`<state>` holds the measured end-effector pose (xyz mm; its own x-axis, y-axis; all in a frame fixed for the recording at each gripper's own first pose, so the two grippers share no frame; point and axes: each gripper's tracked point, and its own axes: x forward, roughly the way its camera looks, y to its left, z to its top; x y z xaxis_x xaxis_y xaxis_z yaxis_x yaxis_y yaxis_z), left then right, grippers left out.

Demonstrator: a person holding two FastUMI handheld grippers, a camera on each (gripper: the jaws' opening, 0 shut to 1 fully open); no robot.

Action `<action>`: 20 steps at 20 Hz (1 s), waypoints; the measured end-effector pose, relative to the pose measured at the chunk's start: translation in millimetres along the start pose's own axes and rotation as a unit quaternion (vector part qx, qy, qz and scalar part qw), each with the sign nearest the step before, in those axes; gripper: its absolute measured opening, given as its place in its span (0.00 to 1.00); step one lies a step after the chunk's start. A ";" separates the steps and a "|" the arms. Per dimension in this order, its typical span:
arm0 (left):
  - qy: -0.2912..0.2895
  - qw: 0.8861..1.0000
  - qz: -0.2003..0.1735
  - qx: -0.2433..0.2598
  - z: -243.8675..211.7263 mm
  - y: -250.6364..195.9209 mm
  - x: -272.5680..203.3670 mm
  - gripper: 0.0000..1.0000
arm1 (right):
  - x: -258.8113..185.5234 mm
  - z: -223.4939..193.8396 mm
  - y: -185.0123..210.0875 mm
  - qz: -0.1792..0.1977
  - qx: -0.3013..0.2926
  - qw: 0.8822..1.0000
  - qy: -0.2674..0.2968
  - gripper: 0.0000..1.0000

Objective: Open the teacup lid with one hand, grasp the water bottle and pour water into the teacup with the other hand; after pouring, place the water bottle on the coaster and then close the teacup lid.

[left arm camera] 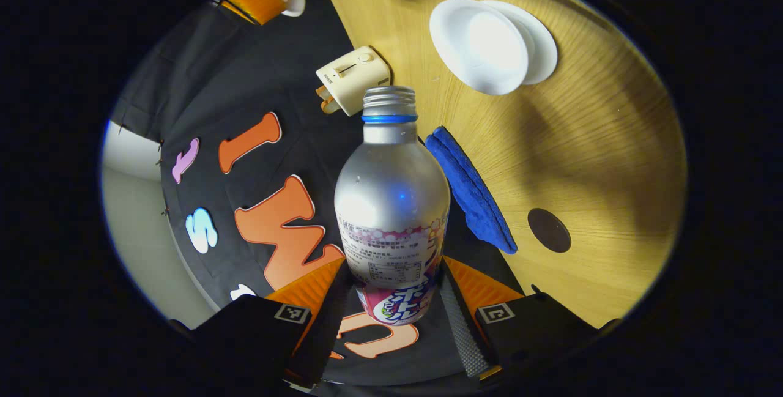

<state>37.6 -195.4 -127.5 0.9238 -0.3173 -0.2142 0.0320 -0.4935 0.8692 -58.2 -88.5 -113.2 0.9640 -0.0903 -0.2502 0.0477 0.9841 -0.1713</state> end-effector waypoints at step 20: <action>0.060 0.849 0.112 -0.513 -97.6 -3.9 -16.5 0.83 | 21.7 31.9 34.2 0.026 0.032 0.999 -0.014 0.23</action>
<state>59.4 -109.2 -83.8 0.9809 -0.1944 0.0007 0.1090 0.5530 0.8260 -27.3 -51.9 -94.1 0.9727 -0.0349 -0.2293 0.0130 0.9953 -0.0962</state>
